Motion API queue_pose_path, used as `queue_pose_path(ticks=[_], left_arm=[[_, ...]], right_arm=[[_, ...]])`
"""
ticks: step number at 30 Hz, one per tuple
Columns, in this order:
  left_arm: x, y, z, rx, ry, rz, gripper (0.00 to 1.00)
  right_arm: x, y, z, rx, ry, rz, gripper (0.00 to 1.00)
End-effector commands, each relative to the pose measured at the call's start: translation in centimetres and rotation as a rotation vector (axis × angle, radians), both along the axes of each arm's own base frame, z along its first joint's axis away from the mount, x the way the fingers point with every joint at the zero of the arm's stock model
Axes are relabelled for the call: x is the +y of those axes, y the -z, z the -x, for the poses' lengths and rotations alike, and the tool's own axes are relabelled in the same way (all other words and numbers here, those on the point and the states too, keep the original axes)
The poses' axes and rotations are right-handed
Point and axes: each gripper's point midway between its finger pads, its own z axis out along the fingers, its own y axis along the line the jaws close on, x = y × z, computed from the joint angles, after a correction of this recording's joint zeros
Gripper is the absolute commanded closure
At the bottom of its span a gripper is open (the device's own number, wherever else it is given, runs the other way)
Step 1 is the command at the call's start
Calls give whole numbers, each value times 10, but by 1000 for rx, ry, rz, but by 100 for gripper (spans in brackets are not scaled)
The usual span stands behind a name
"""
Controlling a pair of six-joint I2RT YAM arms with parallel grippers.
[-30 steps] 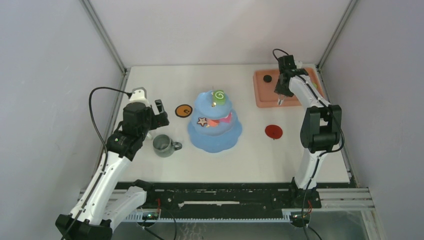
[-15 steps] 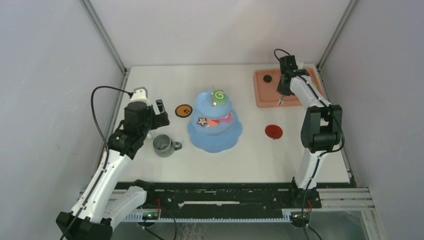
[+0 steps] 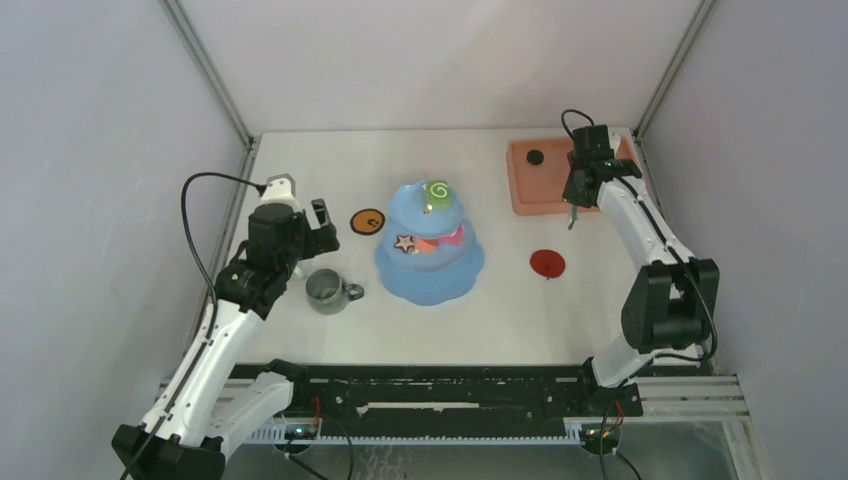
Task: Serve the afternoon tea
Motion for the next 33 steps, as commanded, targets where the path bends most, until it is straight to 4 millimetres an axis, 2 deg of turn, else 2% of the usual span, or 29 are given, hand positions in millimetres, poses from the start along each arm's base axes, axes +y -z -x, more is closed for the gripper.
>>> queue_pose_path(ticks=[1, 7, 14, 18, 25, 29, 33], left_arm=[[-2, -11, -3, -54, 14, 22, 0], [-5, -11, -1, -56, 31, 34, 0], [-7, -15, 3, -73, 42, 51, 0], [-10, -15, 4, -73, 55, 64, 0], [-19, -21, 5, -67, 94, 92, 0], [-4, -18, 2, -65, 32, 32, 0], [-9, -20, -2, -60, 47, 47, 0]], right_arm=[[10, -30, 19, -72, -46, -15, 100], [23, -36, 46, -61, -101, -14, 100], [21, -57, 57, -105, -127, 9, 100], [16, -57, 56, -108, -118, 15, 100], [9, -44, 49, -88, -110, 29, 100], [11, -44, 51, -83, -125, 30, 100], [6, -45, 44, -99, -116, 42, 100]])
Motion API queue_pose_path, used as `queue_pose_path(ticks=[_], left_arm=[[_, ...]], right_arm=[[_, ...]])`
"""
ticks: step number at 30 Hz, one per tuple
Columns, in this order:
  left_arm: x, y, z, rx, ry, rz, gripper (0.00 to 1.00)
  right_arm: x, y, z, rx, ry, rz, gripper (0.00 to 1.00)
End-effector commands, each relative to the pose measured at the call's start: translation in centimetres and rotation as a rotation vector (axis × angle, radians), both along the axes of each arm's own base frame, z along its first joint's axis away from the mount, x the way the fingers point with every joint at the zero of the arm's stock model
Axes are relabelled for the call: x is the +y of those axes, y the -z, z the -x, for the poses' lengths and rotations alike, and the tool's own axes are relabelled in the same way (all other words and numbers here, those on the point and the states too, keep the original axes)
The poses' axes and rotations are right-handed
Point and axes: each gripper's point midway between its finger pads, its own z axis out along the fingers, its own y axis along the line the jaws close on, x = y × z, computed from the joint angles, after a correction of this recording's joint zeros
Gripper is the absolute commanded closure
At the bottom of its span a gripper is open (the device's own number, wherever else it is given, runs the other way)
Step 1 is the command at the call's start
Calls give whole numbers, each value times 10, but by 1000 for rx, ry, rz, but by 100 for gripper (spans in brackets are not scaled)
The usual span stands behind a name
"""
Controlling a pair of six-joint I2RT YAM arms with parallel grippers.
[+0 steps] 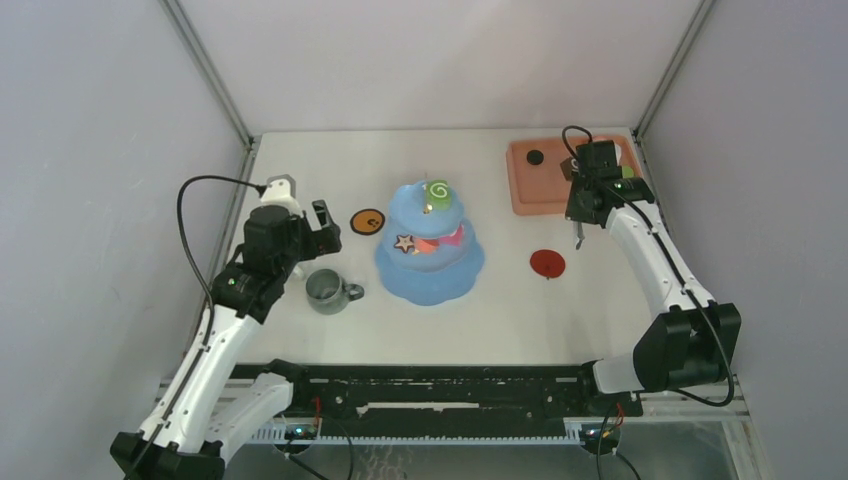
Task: Serve the afternoon tea
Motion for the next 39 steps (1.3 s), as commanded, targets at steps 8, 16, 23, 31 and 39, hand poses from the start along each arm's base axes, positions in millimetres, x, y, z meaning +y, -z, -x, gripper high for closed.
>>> queue_pose_path(ticks=[8, 16, 23, 31, 39], left_arm=[[2, 0, -12, 30, -24, -10, 0], [-6, -1, -7, 28, 5, 29, 0], [-6, -8, -7, 15, 12, 25, 0], [-9, -13, -11, 7, 27, 28, 0], [-12, -13, -13, 9, 40, 32, 0]], right_arm=[[-5, -5, -49, -114, -6, 26, 100], [10, -8, -46, -106, -44, 45, 100], [19, -40, -25, -148, -74, 73, 100], [24, -71, 2, -173, -113, 82, 100], [31, -120, 30, -231, -171, 58, 100]])
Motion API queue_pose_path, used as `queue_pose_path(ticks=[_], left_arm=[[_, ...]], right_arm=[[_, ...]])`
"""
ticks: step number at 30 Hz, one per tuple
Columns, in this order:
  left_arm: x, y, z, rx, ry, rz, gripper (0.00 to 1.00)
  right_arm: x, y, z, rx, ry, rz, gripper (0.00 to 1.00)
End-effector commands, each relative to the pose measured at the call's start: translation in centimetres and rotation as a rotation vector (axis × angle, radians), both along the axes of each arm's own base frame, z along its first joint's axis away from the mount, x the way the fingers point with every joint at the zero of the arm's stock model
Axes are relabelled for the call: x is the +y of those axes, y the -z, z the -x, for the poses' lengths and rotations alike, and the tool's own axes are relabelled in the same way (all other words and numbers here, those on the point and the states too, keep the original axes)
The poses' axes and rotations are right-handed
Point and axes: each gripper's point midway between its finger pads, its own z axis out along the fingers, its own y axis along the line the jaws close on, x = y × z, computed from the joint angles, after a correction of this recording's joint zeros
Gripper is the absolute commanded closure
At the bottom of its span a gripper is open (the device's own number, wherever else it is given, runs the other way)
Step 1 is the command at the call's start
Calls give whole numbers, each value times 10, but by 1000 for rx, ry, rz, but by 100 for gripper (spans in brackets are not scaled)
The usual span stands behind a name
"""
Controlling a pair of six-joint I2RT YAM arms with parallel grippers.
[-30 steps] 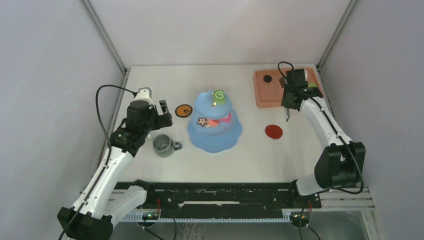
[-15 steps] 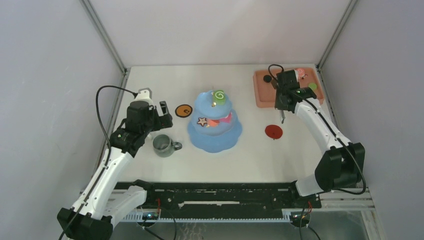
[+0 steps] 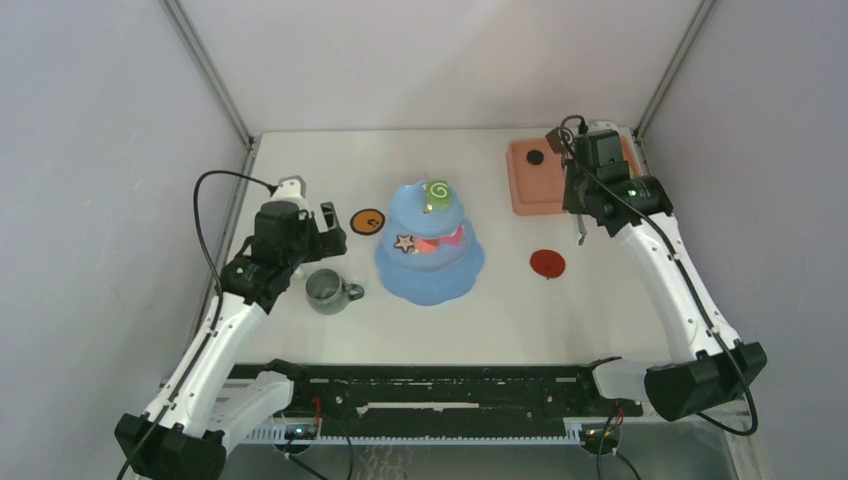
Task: Serve the afternoon tea
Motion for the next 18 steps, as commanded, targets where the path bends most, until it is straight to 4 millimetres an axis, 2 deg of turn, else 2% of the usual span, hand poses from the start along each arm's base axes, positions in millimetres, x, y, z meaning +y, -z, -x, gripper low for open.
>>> queue_pose_path(ticks=[1, 7, 18], left_arm=[[-5, -38, -12, -94, 11, 39, 0], [-7, -43, -13, -102, 19, 43, 0], [-10, -47, -11, -93, 54, 32, 0]], right_arm=[[1, -47, 16, -96, -42, -1, 100], [14, -77, 43, -130, -127, -8, 100], [45, -104, 108, -147, -328, -107, 100]])
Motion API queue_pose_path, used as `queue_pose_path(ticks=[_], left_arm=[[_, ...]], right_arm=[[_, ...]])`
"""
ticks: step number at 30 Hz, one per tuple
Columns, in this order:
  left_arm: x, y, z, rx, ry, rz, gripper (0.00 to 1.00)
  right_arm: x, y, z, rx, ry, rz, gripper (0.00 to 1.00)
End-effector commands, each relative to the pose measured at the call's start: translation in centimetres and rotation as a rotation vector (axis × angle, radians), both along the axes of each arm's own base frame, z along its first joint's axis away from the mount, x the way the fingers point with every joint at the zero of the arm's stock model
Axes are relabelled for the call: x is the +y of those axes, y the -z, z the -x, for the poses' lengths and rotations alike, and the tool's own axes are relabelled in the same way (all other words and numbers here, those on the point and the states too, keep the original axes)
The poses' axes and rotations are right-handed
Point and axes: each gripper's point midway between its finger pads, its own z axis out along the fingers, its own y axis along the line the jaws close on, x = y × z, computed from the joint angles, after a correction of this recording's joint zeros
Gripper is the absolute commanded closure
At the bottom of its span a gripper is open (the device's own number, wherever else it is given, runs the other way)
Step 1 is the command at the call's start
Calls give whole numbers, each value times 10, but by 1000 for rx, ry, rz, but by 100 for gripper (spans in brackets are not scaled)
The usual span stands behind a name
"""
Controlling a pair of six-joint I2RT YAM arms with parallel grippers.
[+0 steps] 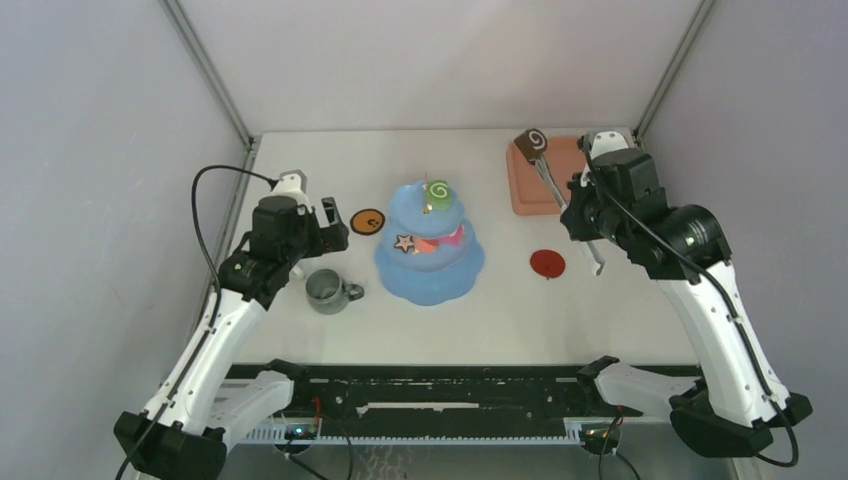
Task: Serve the afternoon tea
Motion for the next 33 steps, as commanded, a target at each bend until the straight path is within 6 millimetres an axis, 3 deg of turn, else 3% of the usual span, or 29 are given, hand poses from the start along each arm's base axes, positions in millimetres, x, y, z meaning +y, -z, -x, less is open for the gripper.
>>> queue_pose_path(ticks=[1, 10, 17, 33], left_arm=[[-1, -37, -6, -82, 20, 8, 0], [3, -53, -2, -100, 1, 9, 0], [8, -55, 4, -110, -24, 16, 0], [9, -43, 9, -89, -35, 26, 0]], right_arm=[[11, -29, 29, -62, -93, -81, 100], [51, -28, 71, -60, -337, -93, 100], [73, -13, 89, -1, -458, -52, 100], [105, 9, 93, 81, -581, 11, 100]])
